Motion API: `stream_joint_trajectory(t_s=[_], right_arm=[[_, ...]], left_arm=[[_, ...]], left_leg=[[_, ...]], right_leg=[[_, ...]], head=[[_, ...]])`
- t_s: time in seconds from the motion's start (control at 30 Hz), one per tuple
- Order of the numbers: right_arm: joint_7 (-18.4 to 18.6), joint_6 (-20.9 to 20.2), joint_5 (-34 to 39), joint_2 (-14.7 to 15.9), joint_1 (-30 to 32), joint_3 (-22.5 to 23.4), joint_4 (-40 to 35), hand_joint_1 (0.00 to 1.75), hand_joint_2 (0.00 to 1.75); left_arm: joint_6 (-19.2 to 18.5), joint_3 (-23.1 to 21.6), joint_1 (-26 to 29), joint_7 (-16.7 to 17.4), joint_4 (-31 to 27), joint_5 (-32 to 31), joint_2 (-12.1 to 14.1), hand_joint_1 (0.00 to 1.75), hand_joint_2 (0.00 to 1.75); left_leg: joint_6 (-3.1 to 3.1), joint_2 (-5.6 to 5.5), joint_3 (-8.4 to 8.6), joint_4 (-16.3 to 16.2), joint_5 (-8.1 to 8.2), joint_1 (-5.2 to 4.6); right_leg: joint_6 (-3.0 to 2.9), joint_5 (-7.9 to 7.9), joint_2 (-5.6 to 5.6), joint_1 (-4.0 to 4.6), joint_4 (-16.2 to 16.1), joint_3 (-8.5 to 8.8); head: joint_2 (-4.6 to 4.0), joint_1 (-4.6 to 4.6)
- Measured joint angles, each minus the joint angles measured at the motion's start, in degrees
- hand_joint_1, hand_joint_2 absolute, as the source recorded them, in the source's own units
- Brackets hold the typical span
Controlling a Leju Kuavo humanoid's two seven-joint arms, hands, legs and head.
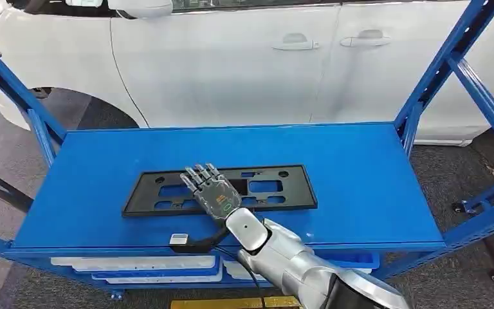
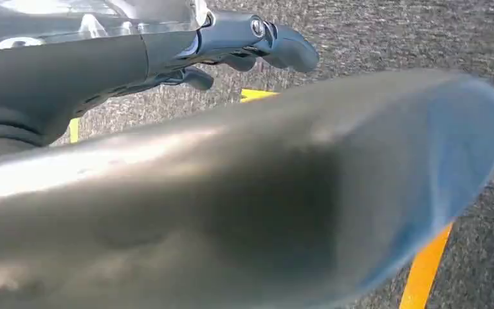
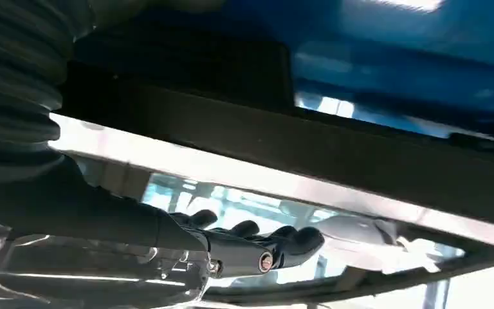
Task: Take the parts from the cabinet and place them on the table.
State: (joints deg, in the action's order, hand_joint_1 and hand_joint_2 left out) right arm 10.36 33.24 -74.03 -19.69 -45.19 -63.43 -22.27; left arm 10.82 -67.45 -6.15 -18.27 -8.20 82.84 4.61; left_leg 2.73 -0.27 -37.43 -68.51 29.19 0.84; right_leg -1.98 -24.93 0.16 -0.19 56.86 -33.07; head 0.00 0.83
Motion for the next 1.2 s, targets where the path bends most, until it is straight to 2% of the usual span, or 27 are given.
stream_joint_trajectory(t_s=[0.03, 0.07, 0.1, 0.2, 0.23, 0.27, 0.3, 0.33, 0.4, 0.43, 0.47, 0.5, 0.57, 0.6, 0.7, 0.77, 0.8, 0.87, 0.9, 0.93, 0.97, 1.0, 1.03, 1.07, 1.1, 1.13, 1.2], right_arm=[[0.2, 0.0, -0.1, 0.0, -0.3, 0.4, 0.5, 0.00, 1.75], [0.2, 0.0, -0.1, 0.0, -0.5, 0.5, 0.7, 0.00, 1.75], [0.2, 0.0, -0.2, 0.1, -0.7, 0.7, 1.0, 0.00, 1.75], [0.2, 0.0, -0.2, 0.1, -0.9, 1.0, 1.6, 0.00, 1.75], [0.8, -0.2, -0.4, 0.1, -1.0, 1.1, 1.7, 0.00, 1.75], [1.4, -0.6, -0.7, 0.2, -1.1, 1.5, 1.9, 0.00, 1.75], [1.8, -0.9, -1.2, 0.3, -1.3, 1.8, 2.1, 0.16, 1.75], [2.1, -1.4, -1.7, 0.6, -1.3, 2.1, 2.3, 1.75, 1.75], [1.9, -2.4, -2.3, 1.1, -1.3, 2.8, 2.6, 1.75, 1.75], [1.5, -2.8, -2.4, 1.3, -1.3, 3.2, 2.7, 1.75, 1.75], [1.1, -3.3, -2.4, 1.4, -1.3, 3.7, 2.7, 1.75, 1.75], [0.7, -3.6, -2.4, 1.5, -1.3, 4.2, 2.7, 1.75, 1.75], [-0.3, -3.8, -2.8, 1.5, -1.3, 5.4, 2.7, 1.75, 1.75], [-1.0, -3.7, -3.1, 1.5, -1.3, 6.1, 2.5, 1.75, 1.75], [-2.4, -3.3, -3.7, 1.6, -1.0, 8.0, 2.1, 1.75, 1.75], [-3.0, -3.3, -4.3, 1.6, -0.8, 8.8, 1.4, 1.75, 1.75], [-3.3, -3.1, -4.5, 1.6, -0.8, 9.2, 1.1, 1.75, 1.75], [-4.3, -2.7, -4.6, 1.6, -0.4, 10.1, 0.3, 1.75, 1.75], [-4.7, -2.6, -4.7, 1.6, -0.1, 10.8, 0.0, 1.75, 1.75], [-5.2, -2.5, -4.8, 1.6, 0.2, 11.4, -0.4, 1.75, 1.75], [-5.4, -2.4, -5.0, 1.6, 0.5, 12.0, -0.7, 1.75, 1.75], [-5.6, -2.5, -5.0, 1.6, 0.6, 12.5, -1.0, 1.75, 1.75], [-5.9, -2.4, -5.1, 1.6, 0.6, 13.0, -1.4, 1.75, 1.75], [-5.9, -2.4, -5.2, 1.6, 0.6, 13.4, -1.8, 1.75, 1.75], [-5.9, -2.3, -5.4, 1.6, 0.6, 13.8, -2.1, 1.75, 1.75], [-6.0, -2.1, -5.4, 1.6, 0.6, 14.3, -2.3, 1.75, 1.75], [-6.2, -1.8, -5.4, 1.7, 0.9, 15.2, -2.8, 1.75, 1.75]], left_arm=[[0.0, -0.1, -0.1, 0.1, 0.0, 0.0, 0.0, 0.00, 0.00], [0.0, -0.2, -0.2, 0.1, 0.0, 0.0, 0.1, 0.00, 0.00], [0.0, -0.3, -0.4, 0.1, 0.0, 0.0, 0.1, 0.00, 0.00], [0.0, -0.5, -0.4, 0.1, 0.0, 0.0, 0.2, 0.00, 0.00], [0.0, -0.7, -0.5, 0.2, 0.0, 0.0, 0.2, 0.00, 0.00], [0.0, -0.7, -0.6, 0.3, 0.0, 0.0, 0.2, 0.00, 0.00], [0.0, -0.8, -0.6, 0.4, 0.0, 0.0, 0.2, 0.00, 0.00], [0.0, -0.9, -0.6, 0.6, 0.0, 0.0, 0.2, 0.00, 0.00], [0.0, -1.0, -0.5, 0.6, 0.0, 0.1, 0.2, 0.00, 0.00], [0.0, -1.0, -0.3, 0.5, 0.0, 0.1, 0.2, 0.00, 0.00], [0.0, -1.0, -0.2, 0.1, 0.0, 0.1, 0.2, 0.00, 0.00], [-0.1, -1.0, -0.1, -0.2, 0.0, 0.1, 0.2, 0.00, 0.00], [-0.3, -1.1, -0.1, -1.2, 0.0, 0.1, 0.2, 0.00, 0.00], [-0.4, -1.2, -0.2, -2.1, 0.0, 0.2, 0.1, 0.00, 0.00], [-1.4, -1.1, -0.1, -5.4, 0.0, 0.3, 0.2, 0.00, 0.00], [-1.6, -0.9, -0.2, -7.8, 0.0, 0.5, 0.2, 0.00, 0.00], [-1.7, -0.8, -0.2, -10.1, 0.0, 0.5, 0.2, 0.00, 0.00], [-1.2, -0.4, -0.2, -14.2, 0.0, 0.5, 0.3, 0.00, 0.00], [-1.0, -0.4, -0.1, -14.6, 0.0, 0.5, 0.3, 0.00, 0.00], [-0.9, -0.4, 0.1, -14.8, 0.0, 0.5, 0.3, 0.00, 0.00], [-0.9, -0.4, 0.2, -14.9, 0.0, 0.5, 0.3, 0.00, 0.00], [-0.9, -0.4, 0.2, -14.9, 0.0, 0.5, 0.3, 0.00, 0.00], [-0.9, -0.4, 0.2, -15.0, 0.0, 0.5, 0.3, 0.00, 0.00], [-0.9, -0.4, 0.1, -15.0, 0.0, 0.5, 0.3, 0.00, 1.75], [-0.9, -0.4, 0.1, -15.1, 0.0, 0.5, 0.4, 0.00, 1.75], [-1.0, -0.4, 0.0, -15.2, 0.0, 0.5, 0.4, 0.00, 1.75], [-1.0, -0.5, 0.1, -15.4, 0.0, 0.5, 0.4, 0.00, 1.75]], left_leg=[[-0.17, 0.01, 2.91, 5.9, -2.82, 0.00], [-0.44, 0.04, 5.27, 10.8, -4.28, -0.01], [-0.86, -0.01, 5.84, 12.1, -3.37, -0.44], [-1.94, -0.08, 5.66, 11.9, -3.66, -0.63], [-2.52, -0.06, 5.85, 12.5, -4.03, -0.24], [-2.88, 0.20, 6.02, 12.8, -4.38, -0.05], [-3.23, 0.22, 5.91, 12.9, -4.48, -0.05], [-3.38, 0.22, 5.75, 12.9, -4.53, -0.09], [-3.49, 0.23, 5.46, 12.9, -4.61, -0.23], [-3.48, 0.23, 5.40, 12.8, -4.62, -0.24], [-3.47, 0.21, 5.43, 12.8, -4.62, -0.25], [-3.45, 0.17, 5.44, 12.7, -4.60, -0.25], [-3.22, 0.08, 5.42, 12.3, -4.46, -0.29], [-2.93, 0.04, 5.18, 12.0, -4.31, -0.58], [-1.80, -0.01, 4.96, 12.2, -4.57, -0.36], [-1.17, -0.02, 4.90, 12.1, -4.07, -0.14], [-0.87, 0.04, 4.03, 10.0, -2.53, -0.19], [-0.27, 0.05, -0.23, 0.8, 1.99, 0.02], [-0.07, 0.05, -2.36, -3.6, 3.59, 0.02], [0.02, 0.05, -3.79, -6.3, 3.99, 0.03], [0.01, 0.05, -3.80, -6.0, 3.05, 0.03], [-0.05, 0.06, -2.46, -2.9, 0.83, 0.03], [-0.23, 0.06, 0.15, 2.8, -2.26, 0.03], [-0.46, 0.08, 2.81, 8.3, -4.83, 0.03], [-0.86, 0.07, 4.54, 11.6, -4.73, -0.07], [-1.34, -0.01, 4.52, 12.2, -4.75, -0.43], [-1.74, -0.06, 4.11, 11.8, -4.71, -0.50]], right_leg=[[0.14, -0.09, 0.06, -0.01, 0.1, 0.15], [0.30, -0.19, 0.09, 0.02, 0.1, 0.21], [0.62, -0.22, 0.15, 0.46, 0.3, 0.02], [1.51, 0.17, 0.23, 0.24, -0.1, -0.01], [1.90, 0.12, 0.25, 0.48, -0.1, 0.07], [2.19, -0.64, 0.22, 0.29, 0.9, -0.14], [2.36, -2.58, 0.13, 0.28, 3.4, -1.43], [2.51, -5.09, 0.14, 0.14, 8.0, -3.56], [2.77, -8.78, 0.13, -0.04, 17.1, -7.90], [2.80, -8.90, 0.13, -0.09, 19.1, -8.89], [2.75, -7.51, 0.13, -0.09, 17.7, -8.16], [2.61, -5.32, 0.12, -0.09, 14.0, -6.21], [1.89, -0.67, 0.12, 0.00, 2.9, -0.49], [1.65, -1.07, 0.12, 0.33, 0.3, 0.53], [1.10, -0.56, 0.15, 0.59, 0.3, 0.14], [0.41, 0.14, -0.03, -0.03, -0.7, 0.51], [0.16, 0.29, -0.02, -0.06, -0.9, 0.54], [0.04, 0.31, -0.08, -0.06, -0.9, 0.43], [-0.03, 0.26, -0.14, -0.02, -0.9, 0.39], [-0.06, 0.24, -0.12, 0.00, -0.8, 0.35], [-0.04, 0.18, -0.08, 0.00, -0.8, 0.37], [0.00, 0.08, 0.01, 0.00, -0.7, 0.42], [0.15, -0.09, 0.11, -0.01, -0.5, 0.52], [0.30, -0.28, 0.14, 0.00, -0.4, 0.65], [0.56, -0.45, 0.14, 0.15, -0.3, 0.54], [0.85, -0.42, 0.19, 0.39, 0.0, 0.18], [1.30, -0.30, 0.15, 0.35, -0.1, 0.01]], head=[[0.00, -0.02], [0.00, 0.00], [0.00, -0.04], [0.00, -0.09], [0.00, -0.09], [-0.02, -0.09], [0.00, -0.26], [0.00, -0.31], [0.00, -0.31], [0.00, -0.28], [0.00, -0.31], [0.00, -0.31], [-0.02, -0.31], [0.00, -0.26], [0.00, -0.24], [0.00, -0.26], [0.00, -0.07], [0.00, 0.02], [0.00, -0.02], [0.00, 0.02], [0.00, 0.00], [0.00, 0.02], [0.00, 0.02], [0.00, 0.02], [-0.02, -0.02], [0.00, 0.02], [0.00, 0.02]])
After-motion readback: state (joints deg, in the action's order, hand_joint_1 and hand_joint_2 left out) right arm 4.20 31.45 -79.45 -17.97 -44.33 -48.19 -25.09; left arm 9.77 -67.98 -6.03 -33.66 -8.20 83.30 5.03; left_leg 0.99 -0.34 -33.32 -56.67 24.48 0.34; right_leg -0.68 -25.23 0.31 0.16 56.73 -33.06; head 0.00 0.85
